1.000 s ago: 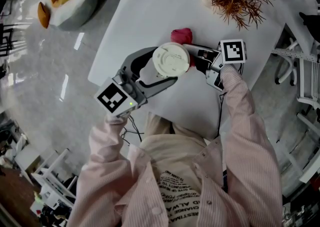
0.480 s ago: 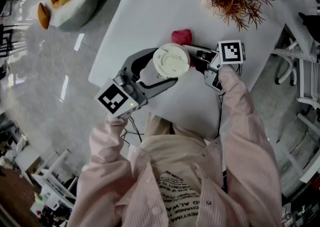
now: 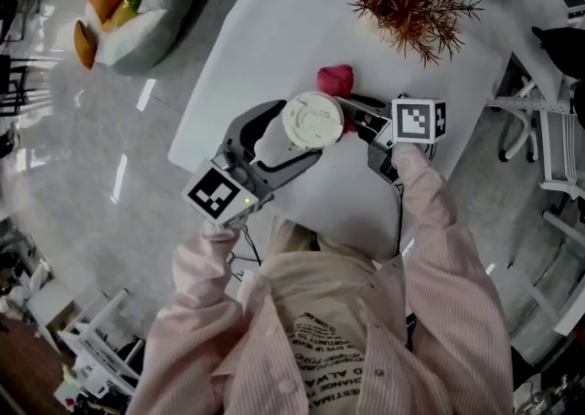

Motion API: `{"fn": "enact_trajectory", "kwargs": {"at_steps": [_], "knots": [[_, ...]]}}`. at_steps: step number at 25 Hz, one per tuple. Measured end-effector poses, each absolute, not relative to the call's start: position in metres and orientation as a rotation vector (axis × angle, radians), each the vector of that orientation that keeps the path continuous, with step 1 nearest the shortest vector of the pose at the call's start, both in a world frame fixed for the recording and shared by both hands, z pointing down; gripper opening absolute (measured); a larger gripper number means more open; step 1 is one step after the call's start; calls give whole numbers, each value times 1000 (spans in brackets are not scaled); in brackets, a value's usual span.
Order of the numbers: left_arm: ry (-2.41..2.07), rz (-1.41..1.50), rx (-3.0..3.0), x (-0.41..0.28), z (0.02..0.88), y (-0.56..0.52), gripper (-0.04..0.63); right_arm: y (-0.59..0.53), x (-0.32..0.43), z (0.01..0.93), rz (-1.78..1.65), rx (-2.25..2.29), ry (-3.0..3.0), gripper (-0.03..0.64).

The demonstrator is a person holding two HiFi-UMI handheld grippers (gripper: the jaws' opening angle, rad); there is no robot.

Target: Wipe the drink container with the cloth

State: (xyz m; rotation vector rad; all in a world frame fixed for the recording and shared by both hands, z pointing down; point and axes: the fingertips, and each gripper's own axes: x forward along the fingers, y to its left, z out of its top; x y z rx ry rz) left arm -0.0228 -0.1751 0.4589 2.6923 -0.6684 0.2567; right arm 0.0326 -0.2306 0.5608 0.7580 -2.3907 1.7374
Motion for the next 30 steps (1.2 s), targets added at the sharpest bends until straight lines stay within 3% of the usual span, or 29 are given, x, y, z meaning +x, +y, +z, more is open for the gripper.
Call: {"fn": "enact_trajectory", "kwargs": {"at_steps": [13,14,16,17,22,30], "knots": [[-819,219,2725,-44,404,-164,356,-215,59,472,1228,1118,-2633,38],[-831,224,2732,-45,401,-163,343,-212,61,464,1190,1142,-2650,38],[-861,230,2746,-46,395,-163,225,-208,64,448,1114,1189,-2682,38],[-871,229,2748,-46,392,-162,198,-205,66,440,1076,1214,-2693,38],[-891,218,2751,-48,378,-156,173,-185,69,401,894,1278,-2741,38],[-936,249,2798,-51,354,-148,56,-156,67,355,649,1350,-2775,38]]}}
